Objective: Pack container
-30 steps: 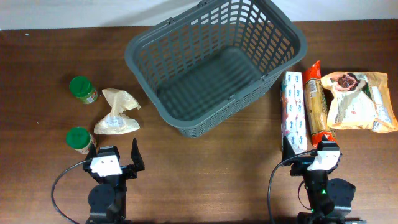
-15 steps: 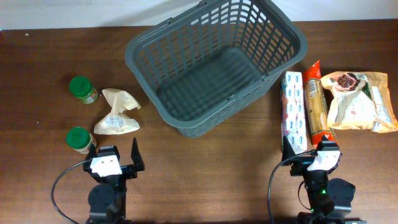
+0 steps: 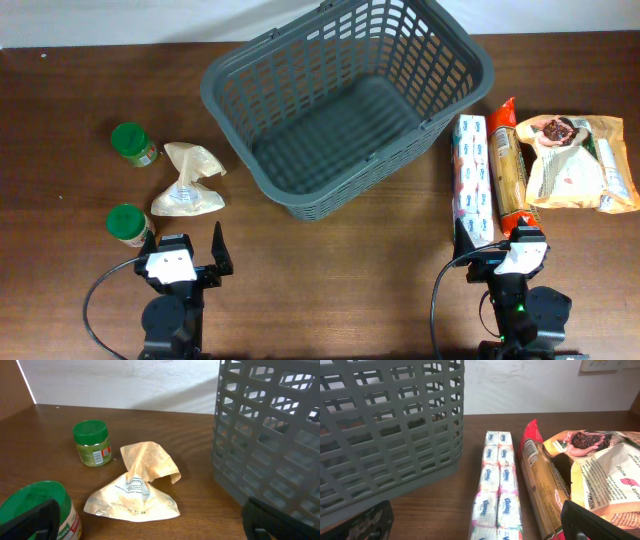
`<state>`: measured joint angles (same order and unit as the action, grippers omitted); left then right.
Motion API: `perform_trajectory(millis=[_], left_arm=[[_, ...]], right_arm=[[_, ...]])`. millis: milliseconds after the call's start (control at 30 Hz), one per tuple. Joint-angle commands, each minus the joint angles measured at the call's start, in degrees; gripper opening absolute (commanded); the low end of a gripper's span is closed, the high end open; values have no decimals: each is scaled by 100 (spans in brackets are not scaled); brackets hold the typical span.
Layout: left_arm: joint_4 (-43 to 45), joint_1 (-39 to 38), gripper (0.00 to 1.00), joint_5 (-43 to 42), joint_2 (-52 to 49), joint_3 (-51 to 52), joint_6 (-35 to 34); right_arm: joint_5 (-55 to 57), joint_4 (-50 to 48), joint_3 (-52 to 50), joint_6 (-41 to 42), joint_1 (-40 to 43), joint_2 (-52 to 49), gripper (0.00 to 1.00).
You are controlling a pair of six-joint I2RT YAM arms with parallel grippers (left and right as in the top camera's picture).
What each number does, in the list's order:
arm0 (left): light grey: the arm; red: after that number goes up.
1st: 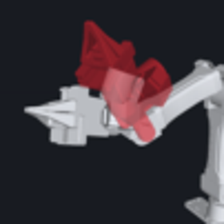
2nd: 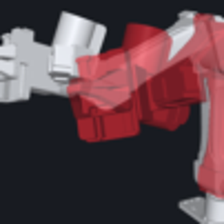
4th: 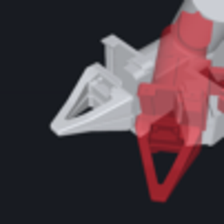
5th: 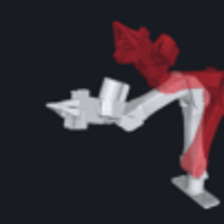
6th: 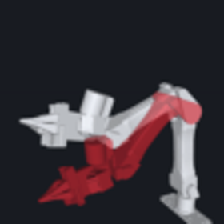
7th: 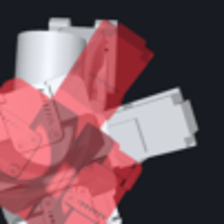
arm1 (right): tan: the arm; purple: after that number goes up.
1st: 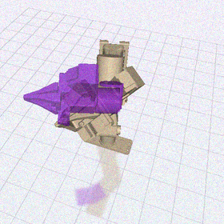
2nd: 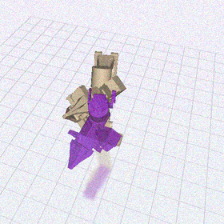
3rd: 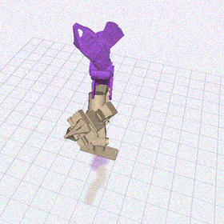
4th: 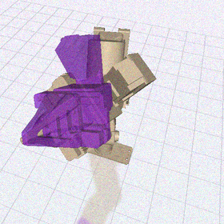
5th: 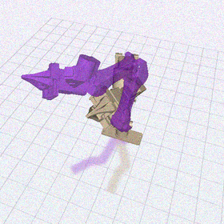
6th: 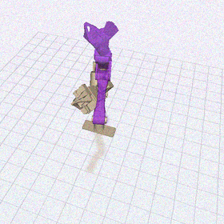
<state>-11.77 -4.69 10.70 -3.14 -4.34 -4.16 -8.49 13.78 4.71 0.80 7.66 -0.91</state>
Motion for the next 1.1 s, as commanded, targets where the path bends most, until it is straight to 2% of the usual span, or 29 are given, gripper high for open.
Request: perform_trajectory(millis=[0,133,233,467,633,733,833,933,1067], left_arm=[[-42,35,99,-426,59,48,-13],[-70,35,99,-1458,59,44,-15],[-142,35,99,-1864,59,-7,-15],[-1154,35,99,-1906,15,-780,-17],[-1672,35,99,-1886,-529,-1888,-17],[-2122,35,99,-1884,-1233,-2736,-17],[-2691,35,99,-1871,-2109,-3729,-13],[-3289,35,99,-1845,-3067,-4848,-13],[-3974,35,99,-1843,-4295,-6572,-11]], right_arm=[[-28,26,-33,-31,-52,59,99],[-28,24,-33,-31,-52,59,99],[-61,11,-28,-28,-52,59,99],[-1215,461,310,-33,-52,55,99],[-1231,1357,1082,-33,-52,-116,99],[-1226,2269,2037,-131,-52,-568,99],[-1165,3198,3198,-743,-52,-1292,99],[-859,4074,4518,-1233,-52,-2199,99],[-586,5344,6516,-1248,-52,-3657,99]])
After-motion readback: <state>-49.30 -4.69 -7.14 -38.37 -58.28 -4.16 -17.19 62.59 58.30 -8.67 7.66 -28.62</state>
